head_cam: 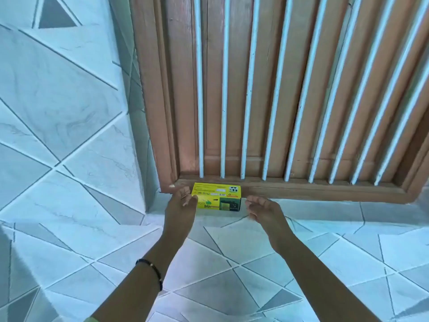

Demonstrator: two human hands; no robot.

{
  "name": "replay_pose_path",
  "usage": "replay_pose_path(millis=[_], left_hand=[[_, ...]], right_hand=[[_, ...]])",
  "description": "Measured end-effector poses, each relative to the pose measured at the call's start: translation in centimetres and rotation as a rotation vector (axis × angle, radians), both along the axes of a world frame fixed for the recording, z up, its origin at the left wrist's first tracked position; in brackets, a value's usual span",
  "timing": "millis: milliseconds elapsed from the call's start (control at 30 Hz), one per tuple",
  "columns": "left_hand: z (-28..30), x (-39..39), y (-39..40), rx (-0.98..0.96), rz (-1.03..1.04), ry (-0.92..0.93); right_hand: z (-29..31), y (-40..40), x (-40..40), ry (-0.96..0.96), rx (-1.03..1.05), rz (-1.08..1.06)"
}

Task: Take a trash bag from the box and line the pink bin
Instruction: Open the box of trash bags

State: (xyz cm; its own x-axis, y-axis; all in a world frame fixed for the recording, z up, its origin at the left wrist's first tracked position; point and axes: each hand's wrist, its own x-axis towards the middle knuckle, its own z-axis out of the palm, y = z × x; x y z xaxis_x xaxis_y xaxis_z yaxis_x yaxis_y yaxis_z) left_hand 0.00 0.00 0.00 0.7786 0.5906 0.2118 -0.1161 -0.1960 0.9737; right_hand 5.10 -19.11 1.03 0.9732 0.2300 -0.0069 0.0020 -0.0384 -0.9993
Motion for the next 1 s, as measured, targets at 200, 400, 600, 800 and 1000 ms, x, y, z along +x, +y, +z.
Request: replay_pose_path(millis=[200,400,600,800,1000], left_hand=[[-0.8,2.2,-0.1,0.112,0.004,0.109],[-1.1,1.8,-0.9,0.175,0.046,0.148],[-2.1,-1.5,-2.2,0.076,0.005,0.017],[-4.8,-8.9,-2.7,-0.082,0.010,-0.009],[-7.7,-18.0,-3.3,-0.254,-0.049,-0.009]], right_hand=[[-1.2,1.2,2.7,0.052,0.019,0.031],[-1.2,1.9,2.1,0.011,0.040,0.046],[-1.1,2.1,-1.7,-0.183,-0.132,0.096],[-4.5,2.6,-9.4,-0.129,-0.113,-0.050],[-8.0,2.7,-19.0,0.013,-0.007,-0.136]])
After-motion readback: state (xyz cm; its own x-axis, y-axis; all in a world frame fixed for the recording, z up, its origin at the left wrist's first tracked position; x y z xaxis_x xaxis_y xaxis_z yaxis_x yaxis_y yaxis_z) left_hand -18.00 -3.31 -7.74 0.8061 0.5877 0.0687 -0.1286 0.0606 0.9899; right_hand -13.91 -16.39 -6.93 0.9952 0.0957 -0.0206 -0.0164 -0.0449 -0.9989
